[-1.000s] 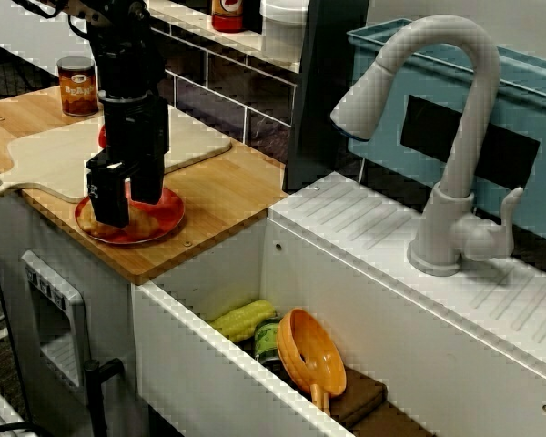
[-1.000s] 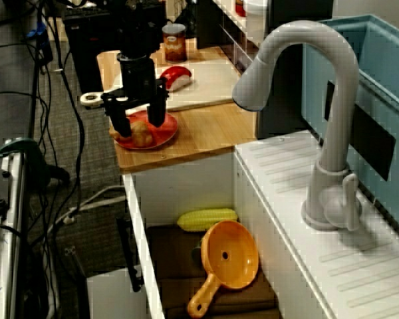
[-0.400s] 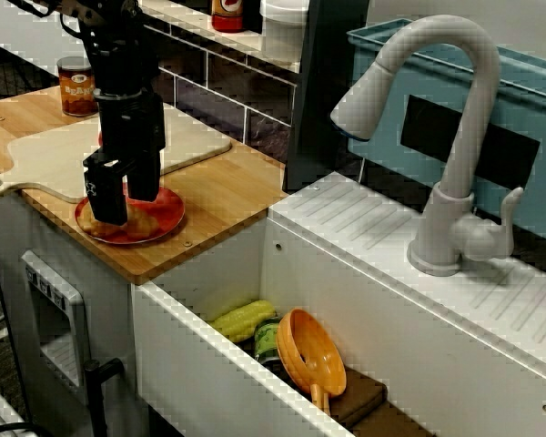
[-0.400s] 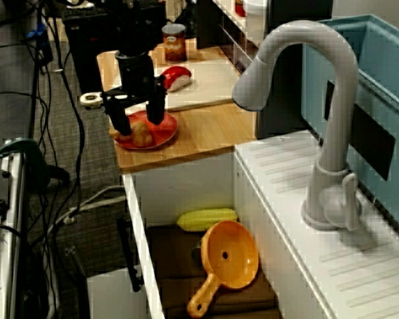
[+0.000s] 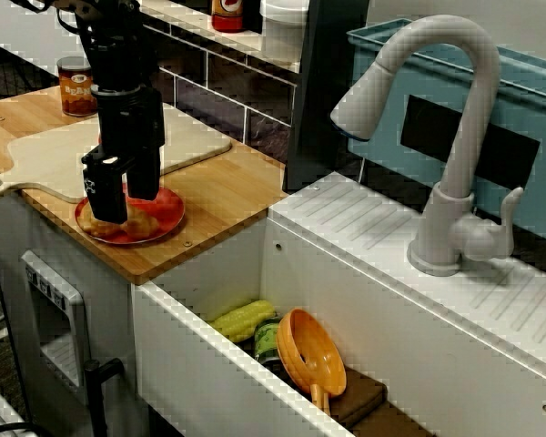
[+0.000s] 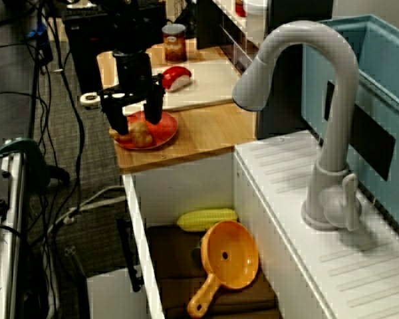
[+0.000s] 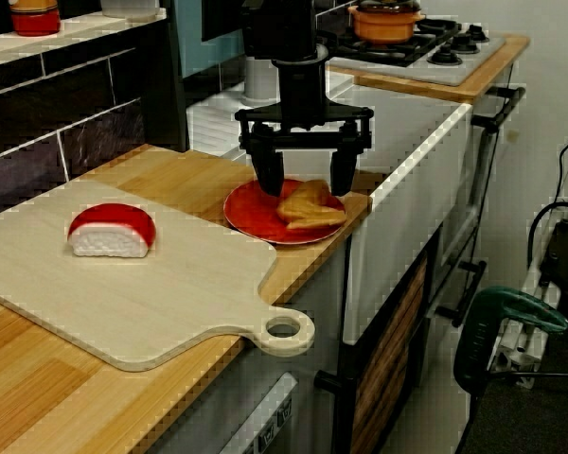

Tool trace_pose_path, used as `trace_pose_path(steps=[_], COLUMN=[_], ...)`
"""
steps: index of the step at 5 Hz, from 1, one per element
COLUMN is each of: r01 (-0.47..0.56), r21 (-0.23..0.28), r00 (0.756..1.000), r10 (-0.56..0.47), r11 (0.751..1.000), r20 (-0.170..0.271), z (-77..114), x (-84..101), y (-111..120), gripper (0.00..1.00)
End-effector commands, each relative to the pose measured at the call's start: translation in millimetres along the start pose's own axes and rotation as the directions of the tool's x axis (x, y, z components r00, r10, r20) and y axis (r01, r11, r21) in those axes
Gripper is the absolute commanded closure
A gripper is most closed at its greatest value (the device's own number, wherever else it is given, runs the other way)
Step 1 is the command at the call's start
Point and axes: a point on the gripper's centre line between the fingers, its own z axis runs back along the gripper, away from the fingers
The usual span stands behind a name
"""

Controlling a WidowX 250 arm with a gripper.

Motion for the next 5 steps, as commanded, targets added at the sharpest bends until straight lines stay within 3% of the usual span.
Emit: trace_pose_path(steps=[1,3,5], r01=[-0.044,-0.123,-0.202], r21=[0.063,0.075,0.049], r00=[0.996,0.98,0.962], r10=[0.039,0.11,0.189], r11=[0.997,0.99,0.978], r20=[0.081,0.164,0.195], z=[10.3,8.5,3.8], x=[2.6,-5.6,-12.6], y=[2.9,6.2,11.8], gripper=[0.0,0.0,0.0])
